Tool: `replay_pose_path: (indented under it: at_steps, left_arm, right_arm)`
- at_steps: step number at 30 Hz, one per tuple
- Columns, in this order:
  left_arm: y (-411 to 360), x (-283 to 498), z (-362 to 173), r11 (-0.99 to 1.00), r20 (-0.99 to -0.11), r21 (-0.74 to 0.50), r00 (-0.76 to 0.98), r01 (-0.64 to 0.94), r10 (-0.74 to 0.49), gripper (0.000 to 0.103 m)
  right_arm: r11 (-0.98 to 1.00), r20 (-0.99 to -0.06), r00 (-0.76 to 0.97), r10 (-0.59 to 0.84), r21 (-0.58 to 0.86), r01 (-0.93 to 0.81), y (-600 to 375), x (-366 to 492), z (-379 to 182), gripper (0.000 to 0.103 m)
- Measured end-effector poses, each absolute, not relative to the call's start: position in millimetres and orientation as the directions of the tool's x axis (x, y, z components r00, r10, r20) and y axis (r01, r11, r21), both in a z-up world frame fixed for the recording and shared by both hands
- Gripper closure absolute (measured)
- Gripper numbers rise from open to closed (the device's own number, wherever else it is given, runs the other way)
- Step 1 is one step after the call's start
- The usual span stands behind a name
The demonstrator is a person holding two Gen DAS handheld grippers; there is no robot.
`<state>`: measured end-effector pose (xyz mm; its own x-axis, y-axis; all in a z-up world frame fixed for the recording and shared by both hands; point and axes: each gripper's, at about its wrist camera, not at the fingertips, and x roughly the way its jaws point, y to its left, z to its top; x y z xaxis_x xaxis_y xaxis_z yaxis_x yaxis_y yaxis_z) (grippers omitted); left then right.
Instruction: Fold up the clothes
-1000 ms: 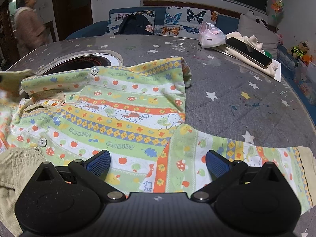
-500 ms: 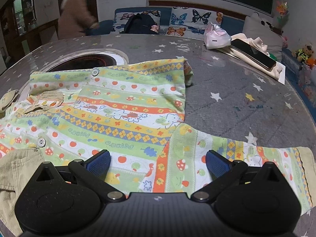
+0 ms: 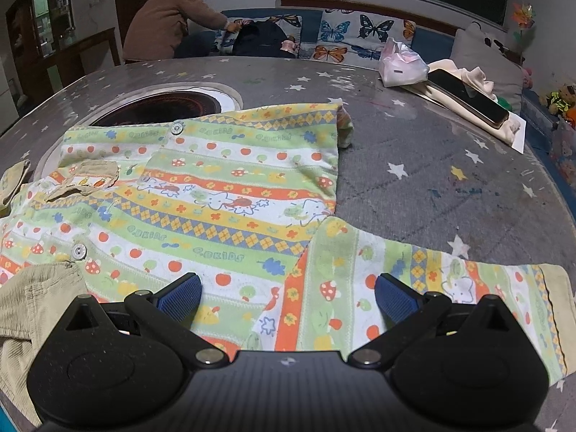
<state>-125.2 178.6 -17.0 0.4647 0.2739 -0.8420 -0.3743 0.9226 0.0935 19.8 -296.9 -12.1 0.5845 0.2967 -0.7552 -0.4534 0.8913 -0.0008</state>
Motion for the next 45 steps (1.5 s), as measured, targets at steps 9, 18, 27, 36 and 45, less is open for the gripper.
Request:
replay_pose_path:
  at_steps: [9, 18, 27, 36, 45]
  left_arm:
    - [159, -133, -11, 0.959, -0.836, 0.227, 0.471, -0.169, 0.281, 0.000]
    - [167, -144, 6, 0.984, -0.852, 0.180, 0.497, -0.016, 0.164, 0.000]
    - [191, -154, 20, 0.995, -0.857, 0.083, 0.506, -0.061, 0.102, 0.000]
    - [188, -141, 46, 0.989, -0.766, 0.001, 0.636, -0.146, 0.095, 0.000]
    - [137, -55, 47, 0.996, -0.718, -0.074, 0.696, -0.056, -0.014, 0.001]
  right_arm:
    - [0.889, -0.753, 0.585, 0.301, 0.000, -0.458, -298, 23, -13, 0.000]
    - [0.883, -0.753, 0.581, 0.309, 0.000, -0.469, -300, 29, -15, 0.000]
    - [0.882, -0.750, 0.584, 0.311, -0.001, -0.471, -300, 31, -16, 0.000]
    - [0.884, -0.759, 0.570, 0.313, 0.014, -0.467, -298, 35, -12, 0.000]
    - [0.894, -0.728, 0.566, 0.387, 0.148, -0.422, -304, 66, 13, 0.001]
